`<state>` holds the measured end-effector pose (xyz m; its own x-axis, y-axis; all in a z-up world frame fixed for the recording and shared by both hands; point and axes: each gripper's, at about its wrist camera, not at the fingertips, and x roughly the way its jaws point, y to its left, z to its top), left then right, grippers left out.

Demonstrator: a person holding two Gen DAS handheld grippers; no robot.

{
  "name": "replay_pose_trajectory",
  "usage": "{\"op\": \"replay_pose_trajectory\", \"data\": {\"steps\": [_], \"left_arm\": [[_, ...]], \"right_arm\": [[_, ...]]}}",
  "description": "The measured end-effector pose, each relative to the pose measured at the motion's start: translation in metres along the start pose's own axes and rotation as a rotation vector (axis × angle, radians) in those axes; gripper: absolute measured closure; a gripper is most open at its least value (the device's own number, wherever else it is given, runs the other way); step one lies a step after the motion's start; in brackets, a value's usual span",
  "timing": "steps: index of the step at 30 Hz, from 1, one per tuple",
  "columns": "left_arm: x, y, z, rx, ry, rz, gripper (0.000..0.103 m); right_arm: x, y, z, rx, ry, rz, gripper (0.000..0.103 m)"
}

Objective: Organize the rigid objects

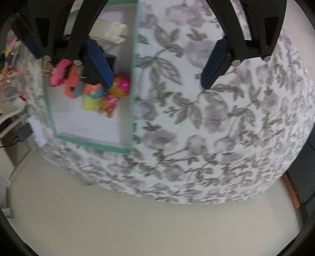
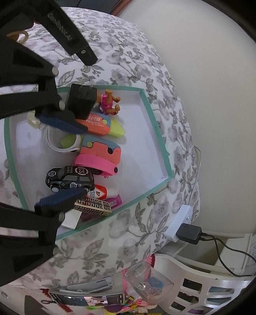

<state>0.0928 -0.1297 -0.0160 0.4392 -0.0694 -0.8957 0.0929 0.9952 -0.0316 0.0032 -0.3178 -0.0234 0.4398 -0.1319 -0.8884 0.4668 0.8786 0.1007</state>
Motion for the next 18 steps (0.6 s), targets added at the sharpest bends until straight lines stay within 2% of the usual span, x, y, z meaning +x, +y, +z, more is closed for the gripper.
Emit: {"op": "replay_pose_trajectory", "data": {"steps": [2,4,7,14,18], "left_arm": [[0.003,0.003,-0.001,0.001,0.005,0.024,0.010],[0.004,0.007,-0.003,0.000,0.009,0.041,0.010],[0.005,0.012,-0.006,0.010,0.008,0.072,0.010],[-0.002,0.023,-0.013,0.018,0.001,0.104,0.009],[-0.009,0.033,-0.015,0.008,-0.004,0.109,0.009]], "right_arm": [[0.000,0.001,-0.001,-0.005,0.001,0.002,0.033],[0.000,0.003,-0.002,-0.009,0.001,0.000,0.025],[-0.001,0.004,-0.004,-0.006,-0.002,0.006,0.019],[-0.007,0.008,-0.012,-0.011,-0.010,0.016,0.015],[-0.011,0.009,-0.018,-0.012,-0.017,0.022,0.002]]}}
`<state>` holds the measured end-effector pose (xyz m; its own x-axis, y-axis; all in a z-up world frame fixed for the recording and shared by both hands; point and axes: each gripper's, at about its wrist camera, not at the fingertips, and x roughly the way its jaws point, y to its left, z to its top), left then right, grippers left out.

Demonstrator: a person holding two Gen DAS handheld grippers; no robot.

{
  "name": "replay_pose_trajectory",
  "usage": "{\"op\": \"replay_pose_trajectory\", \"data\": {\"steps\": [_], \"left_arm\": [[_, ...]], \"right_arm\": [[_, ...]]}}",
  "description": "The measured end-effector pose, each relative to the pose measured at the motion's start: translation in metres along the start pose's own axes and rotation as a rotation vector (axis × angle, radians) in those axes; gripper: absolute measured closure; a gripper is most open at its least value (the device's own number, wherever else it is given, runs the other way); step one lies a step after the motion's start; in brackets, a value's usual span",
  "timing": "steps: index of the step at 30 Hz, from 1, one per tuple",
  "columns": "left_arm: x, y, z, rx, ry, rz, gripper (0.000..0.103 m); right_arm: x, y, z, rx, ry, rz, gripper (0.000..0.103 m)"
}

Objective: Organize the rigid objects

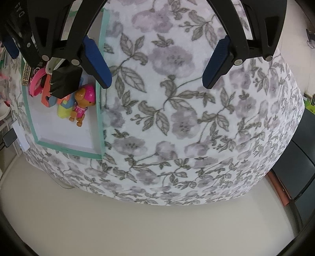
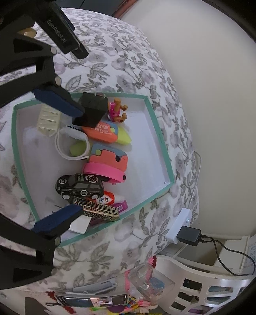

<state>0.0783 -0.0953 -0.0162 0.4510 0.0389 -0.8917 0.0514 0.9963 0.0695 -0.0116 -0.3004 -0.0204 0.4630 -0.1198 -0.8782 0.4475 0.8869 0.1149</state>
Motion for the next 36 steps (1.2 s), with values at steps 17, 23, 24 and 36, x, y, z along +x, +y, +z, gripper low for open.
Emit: {"op": "replay_pose_trajectory", "data": {"steps": [17,23,24,36], "left_arm": [[-0.035,0.022,-0.033,0.049,-0.038,-0.028,0.009],[-0.043,0.028,-0.043,0.053,-0.047,-0.028,0.009],[-0.044,0.030,-0.045,0.051,-0.046,-0.033,0.009],[-0.058,0.037,-0.056,0.047,-0.065,-0.040,0.009]], "right_arm": [[-0.026,-0.001,-0.021,-0.019,-0.034,0.000,0.000],[-0.038,-0.001,-0.028,-0.028,-0.046,-0.010,0.000],[-0.039,-0.002,-0.029,-0.025,-0.047,-0.006,0.000],[-0.053,0.002,-0.038,-0.045,-0.070,-0.002,0.000]]}}
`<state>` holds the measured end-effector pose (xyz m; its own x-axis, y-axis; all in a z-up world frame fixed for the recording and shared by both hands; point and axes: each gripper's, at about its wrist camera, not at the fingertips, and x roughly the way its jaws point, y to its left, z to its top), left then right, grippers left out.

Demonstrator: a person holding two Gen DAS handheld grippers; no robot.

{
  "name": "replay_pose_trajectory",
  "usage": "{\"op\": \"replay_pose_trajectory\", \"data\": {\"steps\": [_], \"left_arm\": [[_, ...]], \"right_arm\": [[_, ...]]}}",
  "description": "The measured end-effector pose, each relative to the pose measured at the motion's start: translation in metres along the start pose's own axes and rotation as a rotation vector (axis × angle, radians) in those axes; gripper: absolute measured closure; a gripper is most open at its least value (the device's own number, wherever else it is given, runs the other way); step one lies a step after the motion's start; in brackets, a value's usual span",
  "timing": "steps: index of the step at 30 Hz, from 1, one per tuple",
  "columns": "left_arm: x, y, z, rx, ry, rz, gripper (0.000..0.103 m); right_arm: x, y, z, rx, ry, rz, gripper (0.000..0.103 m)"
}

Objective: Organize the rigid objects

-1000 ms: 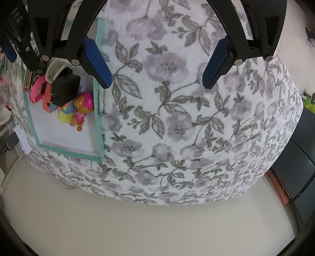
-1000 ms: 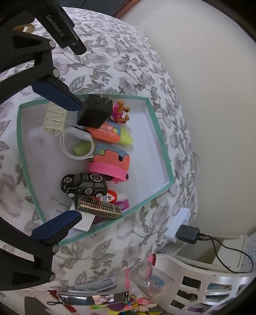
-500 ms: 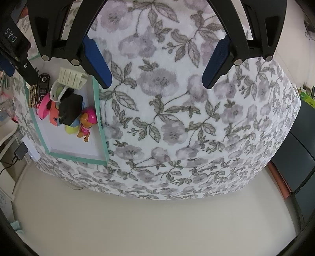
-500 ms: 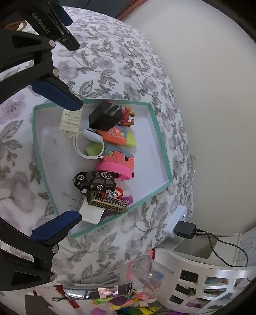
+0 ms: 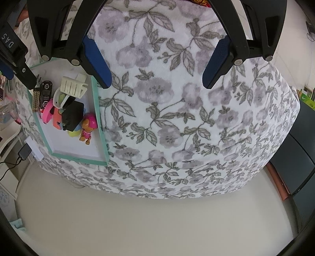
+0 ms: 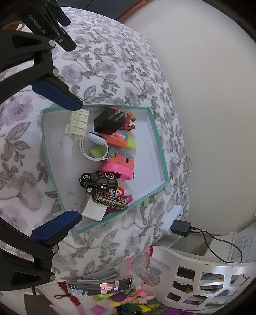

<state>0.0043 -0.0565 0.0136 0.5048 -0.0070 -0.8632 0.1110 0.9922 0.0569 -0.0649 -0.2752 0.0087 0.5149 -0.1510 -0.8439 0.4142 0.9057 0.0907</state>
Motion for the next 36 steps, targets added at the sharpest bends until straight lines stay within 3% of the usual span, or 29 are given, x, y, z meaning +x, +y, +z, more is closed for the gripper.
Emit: {"op": "replay_pose_trajectory", "data": {"steps": [14,36], "left_arm": [[-0.011,0.007,-0.006,-0.002,-0.021,-0.020,0.009],[-0.014,0.005,-0.008,0.020,-0.024,0.010,0.009]], "right_arm": [[-0.015,0.004,-0.003,-0.006,-0.045,-0.001,0.000],[-0.016,0.005,-0.001,-0.011,-0.057,-0.002,0.000]]}}
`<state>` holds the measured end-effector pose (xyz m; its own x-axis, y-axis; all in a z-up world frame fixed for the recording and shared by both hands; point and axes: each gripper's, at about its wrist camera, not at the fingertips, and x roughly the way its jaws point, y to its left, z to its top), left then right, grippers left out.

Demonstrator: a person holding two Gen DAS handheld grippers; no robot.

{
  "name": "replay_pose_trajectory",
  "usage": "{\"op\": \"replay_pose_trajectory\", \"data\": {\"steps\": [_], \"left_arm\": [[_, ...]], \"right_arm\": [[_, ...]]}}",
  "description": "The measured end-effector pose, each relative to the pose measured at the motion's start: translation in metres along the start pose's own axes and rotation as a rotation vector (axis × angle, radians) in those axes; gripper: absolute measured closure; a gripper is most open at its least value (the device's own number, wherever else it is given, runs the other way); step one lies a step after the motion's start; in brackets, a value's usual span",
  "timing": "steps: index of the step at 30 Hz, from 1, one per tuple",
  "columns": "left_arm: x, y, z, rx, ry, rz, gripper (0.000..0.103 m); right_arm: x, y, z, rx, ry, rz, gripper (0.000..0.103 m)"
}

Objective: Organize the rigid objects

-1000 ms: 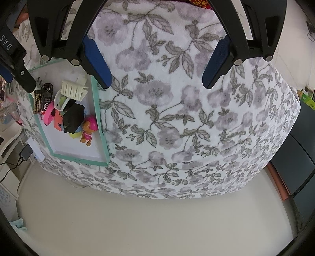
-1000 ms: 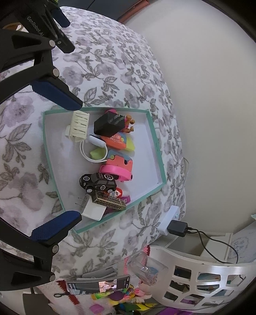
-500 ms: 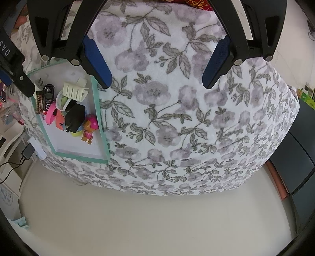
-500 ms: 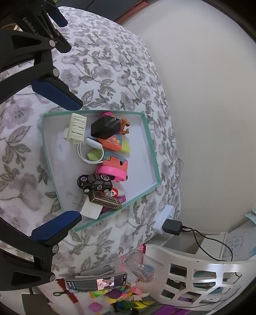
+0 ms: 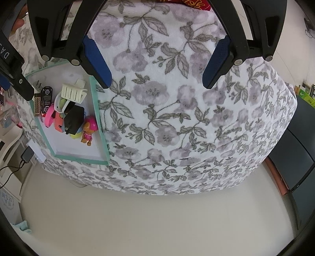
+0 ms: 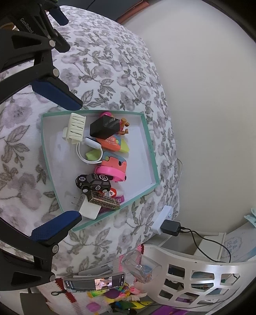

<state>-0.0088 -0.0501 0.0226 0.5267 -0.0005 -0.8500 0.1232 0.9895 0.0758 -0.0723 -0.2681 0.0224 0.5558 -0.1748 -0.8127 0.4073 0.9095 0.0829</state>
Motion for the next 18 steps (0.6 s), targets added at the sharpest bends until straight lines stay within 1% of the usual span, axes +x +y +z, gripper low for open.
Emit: {"op": "replay_pose_trajectory", "data": {"steps": [18], "left_arm": [[0.0014,0.0014,-0.0009,0.001,0.008,0.007,0.009]], "right_arm": [[0.0001,-0.0016,0.0015,-0.009,-0.001,0.002,0.000]]}}
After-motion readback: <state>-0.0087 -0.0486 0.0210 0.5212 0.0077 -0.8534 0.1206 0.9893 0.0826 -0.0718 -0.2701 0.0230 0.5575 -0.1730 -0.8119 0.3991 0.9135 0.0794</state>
